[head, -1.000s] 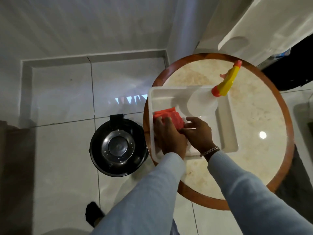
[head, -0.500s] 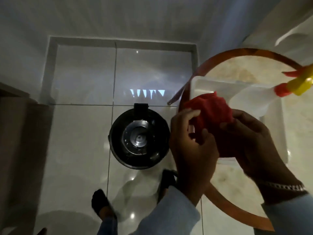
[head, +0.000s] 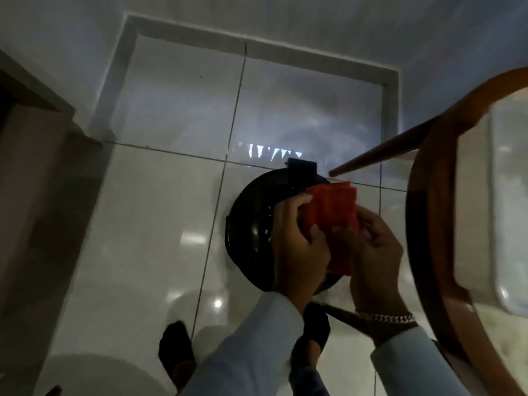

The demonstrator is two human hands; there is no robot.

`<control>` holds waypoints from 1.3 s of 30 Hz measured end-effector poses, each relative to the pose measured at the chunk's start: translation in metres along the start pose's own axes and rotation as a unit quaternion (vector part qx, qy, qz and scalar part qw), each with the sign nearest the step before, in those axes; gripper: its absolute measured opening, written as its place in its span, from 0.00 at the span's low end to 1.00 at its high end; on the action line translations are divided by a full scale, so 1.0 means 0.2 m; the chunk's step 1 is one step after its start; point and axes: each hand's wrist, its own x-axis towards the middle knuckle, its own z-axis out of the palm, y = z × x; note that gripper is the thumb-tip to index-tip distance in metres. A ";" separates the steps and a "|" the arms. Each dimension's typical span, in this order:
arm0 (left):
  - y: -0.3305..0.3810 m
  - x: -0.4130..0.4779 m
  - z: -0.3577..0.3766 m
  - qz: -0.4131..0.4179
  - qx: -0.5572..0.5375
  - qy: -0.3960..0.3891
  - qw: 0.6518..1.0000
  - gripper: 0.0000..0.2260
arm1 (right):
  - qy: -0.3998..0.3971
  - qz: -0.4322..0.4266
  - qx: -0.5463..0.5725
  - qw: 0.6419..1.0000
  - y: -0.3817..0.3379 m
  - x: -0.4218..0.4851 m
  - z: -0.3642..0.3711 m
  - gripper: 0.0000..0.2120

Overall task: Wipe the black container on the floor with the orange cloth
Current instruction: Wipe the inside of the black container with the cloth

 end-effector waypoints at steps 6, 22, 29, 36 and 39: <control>-0.30 0.17 -0.11 0.139 0.072 -0.042 0.987 0.24 | 0.053 -0.057 -0.124 0.989 0.28 0.26 0.05 0.10; -0.71 0.45 -0.48 0.238 0.434 -0.366 0.788 0.65 | 0.027 -0.276 -0.374 0.885 0.58 0.38 0.18 0.25; -0.67 0.49 -0.46 0.199 0.422 -0.373 0.802 0.67 | -0.072 -0.295 -0.421 0.855 0.45 0.51 0.25 0.28; -0.65 0.50 -0.47 0.194 0.424 -0.380 0.798 0.67 | -0.035 -0.280 -0.336 0.898 0.43 0.60 0.17 0.21; -0.66 0.51 -0.48 0.190 0.420 -0.386 0.799 0.67 | -0.054 -0.289 -0.316 0.902 0.37 0.69 0.28 0.18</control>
